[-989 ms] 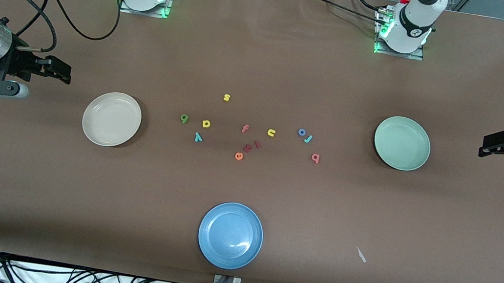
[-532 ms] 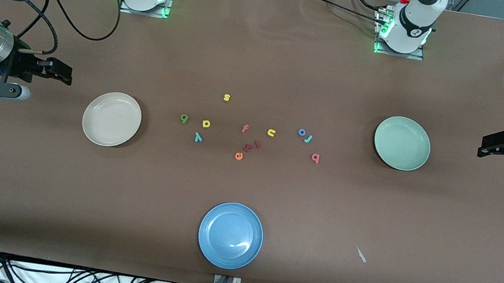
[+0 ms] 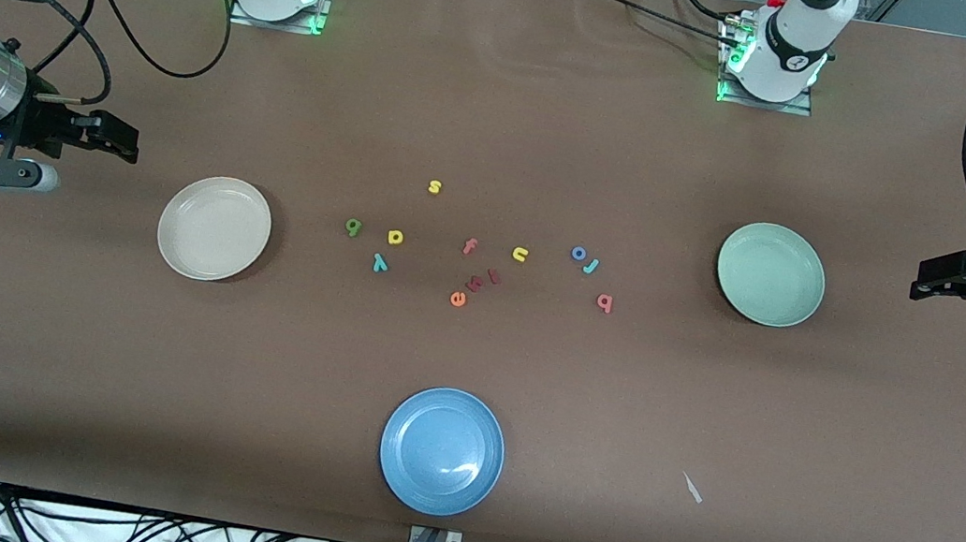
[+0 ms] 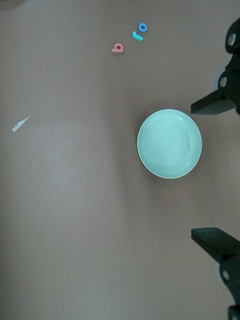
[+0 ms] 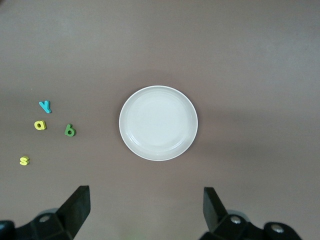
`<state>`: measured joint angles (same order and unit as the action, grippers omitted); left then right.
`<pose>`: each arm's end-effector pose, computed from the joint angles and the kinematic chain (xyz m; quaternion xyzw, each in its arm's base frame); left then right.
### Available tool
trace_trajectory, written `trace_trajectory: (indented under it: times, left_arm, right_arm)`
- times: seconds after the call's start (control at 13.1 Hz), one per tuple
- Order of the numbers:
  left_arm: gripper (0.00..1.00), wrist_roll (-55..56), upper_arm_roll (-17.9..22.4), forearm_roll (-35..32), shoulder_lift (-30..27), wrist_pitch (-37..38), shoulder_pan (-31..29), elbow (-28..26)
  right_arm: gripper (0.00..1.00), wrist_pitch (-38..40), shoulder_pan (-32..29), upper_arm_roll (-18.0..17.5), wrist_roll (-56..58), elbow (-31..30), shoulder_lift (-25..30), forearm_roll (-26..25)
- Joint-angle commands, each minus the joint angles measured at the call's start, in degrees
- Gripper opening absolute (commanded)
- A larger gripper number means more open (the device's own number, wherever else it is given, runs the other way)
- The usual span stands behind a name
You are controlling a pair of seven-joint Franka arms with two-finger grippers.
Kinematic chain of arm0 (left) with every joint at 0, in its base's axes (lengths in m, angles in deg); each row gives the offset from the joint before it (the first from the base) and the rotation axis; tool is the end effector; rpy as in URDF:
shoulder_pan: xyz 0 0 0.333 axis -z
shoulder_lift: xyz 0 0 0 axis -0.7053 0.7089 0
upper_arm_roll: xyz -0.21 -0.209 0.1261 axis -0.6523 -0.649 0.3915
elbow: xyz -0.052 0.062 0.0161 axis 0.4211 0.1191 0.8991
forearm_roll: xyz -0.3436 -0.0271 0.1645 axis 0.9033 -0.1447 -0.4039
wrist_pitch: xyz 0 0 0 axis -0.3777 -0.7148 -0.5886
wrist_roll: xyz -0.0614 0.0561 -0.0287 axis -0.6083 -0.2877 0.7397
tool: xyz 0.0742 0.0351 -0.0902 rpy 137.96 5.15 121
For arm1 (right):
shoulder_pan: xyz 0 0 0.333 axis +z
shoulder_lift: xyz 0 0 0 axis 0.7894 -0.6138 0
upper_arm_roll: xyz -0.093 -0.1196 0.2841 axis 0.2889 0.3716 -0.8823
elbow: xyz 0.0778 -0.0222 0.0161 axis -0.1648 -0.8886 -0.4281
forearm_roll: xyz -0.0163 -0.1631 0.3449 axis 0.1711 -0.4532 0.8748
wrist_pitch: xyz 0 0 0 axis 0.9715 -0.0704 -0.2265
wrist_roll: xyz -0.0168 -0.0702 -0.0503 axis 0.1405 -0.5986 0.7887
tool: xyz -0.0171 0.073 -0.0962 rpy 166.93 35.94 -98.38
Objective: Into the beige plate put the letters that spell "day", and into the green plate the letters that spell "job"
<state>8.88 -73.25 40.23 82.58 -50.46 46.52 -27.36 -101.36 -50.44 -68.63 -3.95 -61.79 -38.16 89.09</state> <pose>0.6174 0.0217 0.5596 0.9953 -0.0849 -0.0475 0.0036 0.5885 0.0459 0.5272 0.9969 0.0458 -0.0641 0.0053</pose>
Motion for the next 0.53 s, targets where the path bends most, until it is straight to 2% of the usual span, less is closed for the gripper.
trace_trajectory:
  times: [0.0, 0.46]
  left_arm:
    - [0.99, -1.09, -0.08, -0.19, -0.60, 0.03, -0.08, -0.52]
    - [0.99, -1.09, -0.08, -0.19, -0.68, 0.03, -0.08, -0.87]
  right_arm:
    - [1.00, 0.46, -0.03, 0.01, 0.81, 0.92, -0.46, 0.53]
    - [1.00, 0.46, 0.41, -0.26, 0.63, 1.18, -0.82, 1.75]
